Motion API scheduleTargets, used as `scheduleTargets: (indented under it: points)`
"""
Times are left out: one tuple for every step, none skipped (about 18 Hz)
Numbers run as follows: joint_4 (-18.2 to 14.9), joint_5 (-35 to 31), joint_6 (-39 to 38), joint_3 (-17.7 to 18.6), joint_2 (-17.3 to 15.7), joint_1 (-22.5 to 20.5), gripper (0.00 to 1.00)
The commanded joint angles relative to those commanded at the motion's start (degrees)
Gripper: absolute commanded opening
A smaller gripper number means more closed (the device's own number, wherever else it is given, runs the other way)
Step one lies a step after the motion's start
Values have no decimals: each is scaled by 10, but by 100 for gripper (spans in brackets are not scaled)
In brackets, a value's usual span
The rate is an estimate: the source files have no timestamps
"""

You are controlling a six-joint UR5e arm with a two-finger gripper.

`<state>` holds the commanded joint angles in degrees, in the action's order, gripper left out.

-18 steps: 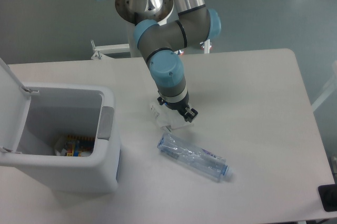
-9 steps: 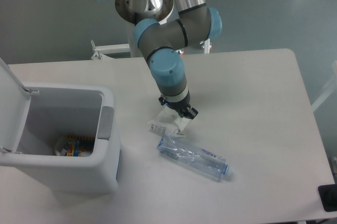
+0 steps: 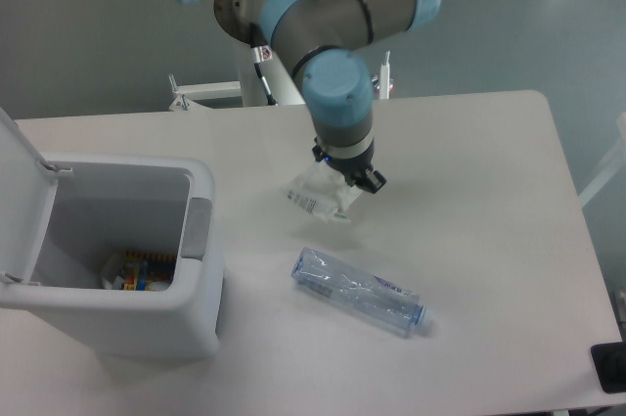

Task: Place the trash in the trash can
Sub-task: 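Carry the tissue over the white trash bin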

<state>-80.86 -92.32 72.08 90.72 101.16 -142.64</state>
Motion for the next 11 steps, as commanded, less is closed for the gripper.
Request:
scheduleTargets:
  points:
    - [2,38,-21,-15,-2,-11,0]
    - [3,76,-44,-27,-8,-18,0]
    - [6,108,-66,-40,-11,-29,0]
    - [8,136,-86,-52,-12,-36,0]
    - [8,164,-111,-66,-12,-38,0]
    - [8,188,-143,-81,-14,-41,0]
    - [9,208,-174,-91,-18,-45,0]
    - [13,231,-200,-99,-20,-48,0]
    - [18,253,-226,-100,-23,-47,0]
    - [24,266,-253,-100,-35,-43,0]
    - [32,268,-281,-98,-50,-41,0]
